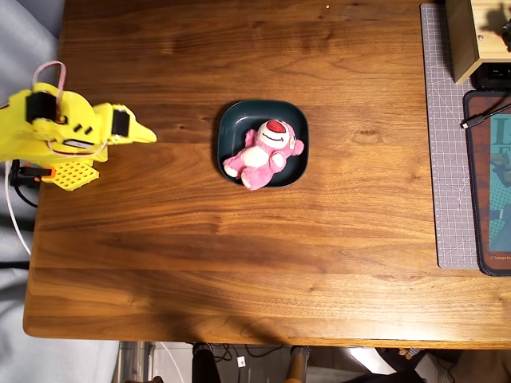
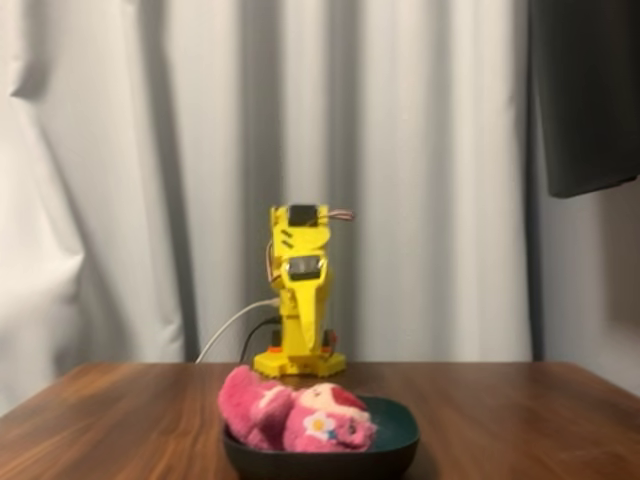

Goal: Grasp a strawberry bear and put it in the bin.

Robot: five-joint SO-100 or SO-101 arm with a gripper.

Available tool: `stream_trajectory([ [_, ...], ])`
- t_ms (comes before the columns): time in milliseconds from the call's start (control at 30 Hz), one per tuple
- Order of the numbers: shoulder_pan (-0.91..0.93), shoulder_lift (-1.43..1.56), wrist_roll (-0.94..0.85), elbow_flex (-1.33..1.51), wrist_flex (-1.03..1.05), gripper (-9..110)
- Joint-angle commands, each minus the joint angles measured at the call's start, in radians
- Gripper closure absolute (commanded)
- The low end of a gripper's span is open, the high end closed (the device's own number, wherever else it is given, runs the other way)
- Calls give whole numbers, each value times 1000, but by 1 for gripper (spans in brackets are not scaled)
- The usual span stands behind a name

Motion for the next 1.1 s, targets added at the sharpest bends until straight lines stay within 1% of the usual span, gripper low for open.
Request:
stream_trajectory([
  [0,-17,26,0,-2,2,102],
  [167,-100,26,15,0,0,102],
  [1067,-94,26,17,-2,0,102],
])
